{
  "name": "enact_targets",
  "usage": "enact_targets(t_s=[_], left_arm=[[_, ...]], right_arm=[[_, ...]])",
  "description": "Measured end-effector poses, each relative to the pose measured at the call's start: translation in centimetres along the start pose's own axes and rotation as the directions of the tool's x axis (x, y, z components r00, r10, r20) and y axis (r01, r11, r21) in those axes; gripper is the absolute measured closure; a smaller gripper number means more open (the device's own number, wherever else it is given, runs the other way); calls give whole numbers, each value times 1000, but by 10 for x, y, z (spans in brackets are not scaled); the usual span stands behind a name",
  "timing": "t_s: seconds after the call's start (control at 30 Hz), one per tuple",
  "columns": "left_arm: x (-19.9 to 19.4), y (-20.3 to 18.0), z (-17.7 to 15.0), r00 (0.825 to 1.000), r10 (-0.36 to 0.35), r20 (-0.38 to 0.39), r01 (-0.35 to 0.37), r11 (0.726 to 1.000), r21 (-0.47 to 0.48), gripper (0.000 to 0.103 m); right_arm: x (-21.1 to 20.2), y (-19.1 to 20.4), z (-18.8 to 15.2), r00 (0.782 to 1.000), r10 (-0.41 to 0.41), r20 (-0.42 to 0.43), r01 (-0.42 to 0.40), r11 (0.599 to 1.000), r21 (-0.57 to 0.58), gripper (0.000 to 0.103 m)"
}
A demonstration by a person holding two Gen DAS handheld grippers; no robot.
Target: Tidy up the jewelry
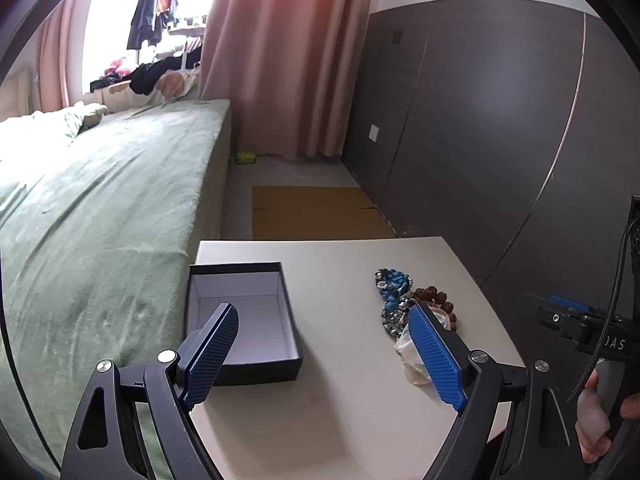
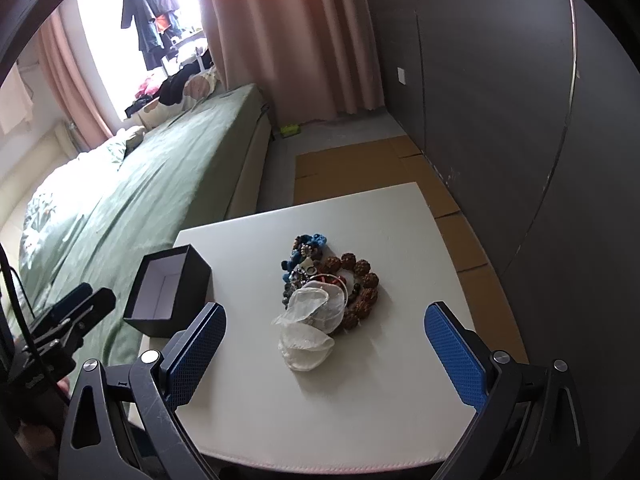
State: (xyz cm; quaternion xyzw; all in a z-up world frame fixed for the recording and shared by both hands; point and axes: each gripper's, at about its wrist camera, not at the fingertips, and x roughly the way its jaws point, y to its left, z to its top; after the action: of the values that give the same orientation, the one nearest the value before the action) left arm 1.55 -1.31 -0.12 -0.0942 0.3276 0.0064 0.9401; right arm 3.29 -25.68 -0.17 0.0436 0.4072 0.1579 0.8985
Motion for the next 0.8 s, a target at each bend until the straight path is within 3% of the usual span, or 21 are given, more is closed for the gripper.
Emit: enact_targets(t_s=[0.2, 0.43, 0.57, 0.8], left_arm=[[21, -13, 2, 999, -33, -28, 34, 999, 10, 16], [56, -33, -3, 993, -68, -93, 72, 997, 42, 26], [77, -43, -8, 984, -99, -149, 107, 993, 48, 35], [110, -63, -19, 960, -151, -235, 172, 983, 69, 36]], right_arm=[[10, -24, 9, 1000, 1, -14, 0, 996, 88, 5], [31, -53, 16, 998, -10, -64, 21, 984, 179, 14], [42, -68, 20, 997, -3, -79, 21, 974, 226, 16], [58, -87, 25, 996, 7, -94, 20, 959, 282, 17]])
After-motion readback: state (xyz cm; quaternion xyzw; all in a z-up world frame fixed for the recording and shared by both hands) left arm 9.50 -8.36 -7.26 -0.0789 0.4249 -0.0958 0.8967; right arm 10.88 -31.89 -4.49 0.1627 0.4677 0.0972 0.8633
